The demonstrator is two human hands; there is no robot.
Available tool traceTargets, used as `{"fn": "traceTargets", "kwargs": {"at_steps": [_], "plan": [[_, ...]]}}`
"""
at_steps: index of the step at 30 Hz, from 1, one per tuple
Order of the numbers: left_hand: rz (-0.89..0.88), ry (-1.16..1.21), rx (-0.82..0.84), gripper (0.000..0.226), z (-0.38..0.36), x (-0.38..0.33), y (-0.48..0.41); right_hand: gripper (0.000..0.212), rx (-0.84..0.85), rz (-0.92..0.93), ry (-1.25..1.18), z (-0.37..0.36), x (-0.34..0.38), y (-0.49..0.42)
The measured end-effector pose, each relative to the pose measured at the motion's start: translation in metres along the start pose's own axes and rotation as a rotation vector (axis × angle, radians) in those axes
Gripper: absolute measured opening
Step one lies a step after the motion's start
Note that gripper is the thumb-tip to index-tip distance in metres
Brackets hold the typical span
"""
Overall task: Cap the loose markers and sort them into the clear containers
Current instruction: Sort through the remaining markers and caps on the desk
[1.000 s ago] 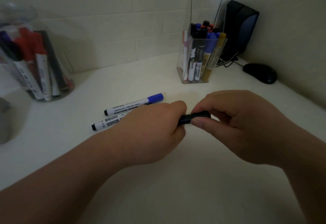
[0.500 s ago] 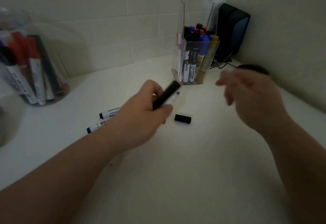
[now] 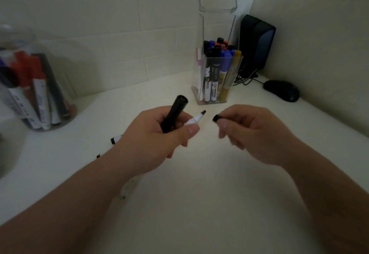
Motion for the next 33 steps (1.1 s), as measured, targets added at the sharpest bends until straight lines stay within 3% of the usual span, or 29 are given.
{"fn": "traceTargets", "kwargs": {"at_steps": [3, 5, 11, 15, 21, 29, 33], "plan": [[-0.018, 0.019, 0.026, 0.011, -0.003, 0.000, 0.002, 0.008, -0.003, 0.050, -0.499, 0.013, 0.003, 0.005], [-0.037, 0.038, 0.038, 0.020, -0.004, -0.001, 0.003, 0.015, 0.072, 0.083, -0.652, 0.010, 0.004, 0.005], [-0.064, 0.077, 0.053, 0.023, -0.006, 0.001, 0.004, 0.015, 0.142, 0.100, -0.655, 0.004, 0.008, 0.008], [-0.031, 0.127, 0.082, 0.025, -0.008, -0.001, 0.004, 0.017, 0.029, -0.009, -0.616, 0.006, 0.002, 0.004], [0.119, 0.265, 0.170, 0.015, -0.014, 0.002, 0.004, 0.016, -0.005, -0.108, -0.798, 0.005, 0.000, 0.001], [0.169, 0.344, 0.136, 0.008, -0.012, 0.005, 0.002, 0.028, 0.048, -0.130, -0.963, 0.005, 0.005, 0.001], [0.159, 0.326, 0.147, 0.021, -0.014, 0.003, 0.003, 0.018, 0.036, -0.166, -0.943, 0.004, 0.009, 0.002]]}}
Point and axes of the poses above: each hand's wrist, its own y-axis away from the middle knuckle, its own z-axis out of the back of the hand, x = y × z, the point moved 3 cm from there along -y, towards the middle knuckle, and after that the axes turned 1 degree about -z, right-handed, at the moved point
